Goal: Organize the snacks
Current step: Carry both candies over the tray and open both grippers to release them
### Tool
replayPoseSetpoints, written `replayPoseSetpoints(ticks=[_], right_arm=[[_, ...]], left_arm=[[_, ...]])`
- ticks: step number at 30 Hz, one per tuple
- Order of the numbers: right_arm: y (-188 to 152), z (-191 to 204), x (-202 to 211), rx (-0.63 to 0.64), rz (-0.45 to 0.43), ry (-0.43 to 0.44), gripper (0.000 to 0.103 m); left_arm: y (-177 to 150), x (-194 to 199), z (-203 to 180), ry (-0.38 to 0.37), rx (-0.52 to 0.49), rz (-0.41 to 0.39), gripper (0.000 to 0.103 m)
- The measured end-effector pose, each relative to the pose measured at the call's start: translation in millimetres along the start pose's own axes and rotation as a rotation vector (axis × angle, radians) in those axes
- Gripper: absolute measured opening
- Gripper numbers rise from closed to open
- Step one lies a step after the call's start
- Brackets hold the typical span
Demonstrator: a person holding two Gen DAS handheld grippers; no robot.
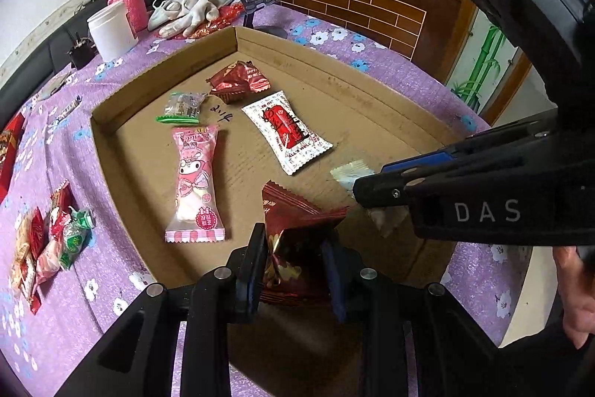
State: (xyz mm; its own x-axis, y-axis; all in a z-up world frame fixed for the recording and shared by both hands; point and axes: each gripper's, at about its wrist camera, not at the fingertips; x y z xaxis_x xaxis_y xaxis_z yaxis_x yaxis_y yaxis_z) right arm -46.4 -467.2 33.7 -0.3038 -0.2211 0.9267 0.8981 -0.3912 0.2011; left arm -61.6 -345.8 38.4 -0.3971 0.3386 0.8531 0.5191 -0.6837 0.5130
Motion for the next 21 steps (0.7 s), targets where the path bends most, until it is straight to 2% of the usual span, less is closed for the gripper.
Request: replayPoseSetpoints(ticks=[3, 9, 14, 21], right_arm=[[-1, -1, 4, -0.008, -0.012, -0.004, 0.023], [-2, 1, 21, -0.01, -0.097, -0.011, 0.024], [-3, 6, 29, -0.014, -0.131, -0.011, 0.025], [-10, 32, 33, 0.023, -0.161, 0.001, 0.028]], left_arm=[[1, 3, 0, 0.009, -0.004, -0.005, 0.034], [2, 17, 4, 0.041, -0.009, -0.04, 0.047], [1, 32, 11, 0.07, -0.006, -0.077, 0.047], [-11, 57, 39, 0.111, 0.053, -0.11, 0.047]])
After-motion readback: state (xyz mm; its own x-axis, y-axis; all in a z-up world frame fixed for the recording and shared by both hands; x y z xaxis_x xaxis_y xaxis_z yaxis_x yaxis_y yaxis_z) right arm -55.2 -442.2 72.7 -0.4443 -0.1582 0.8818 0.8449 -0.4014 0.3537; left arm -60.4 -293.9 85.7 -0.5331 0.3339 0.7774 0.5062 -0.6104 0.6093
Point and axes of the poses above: each gripper's, at about its wrist camera, not at the fingertips, and x roughly against the way its jaws point, z to its left, y to its top, and after that the axes turned 12 degrees about -x, right-handed
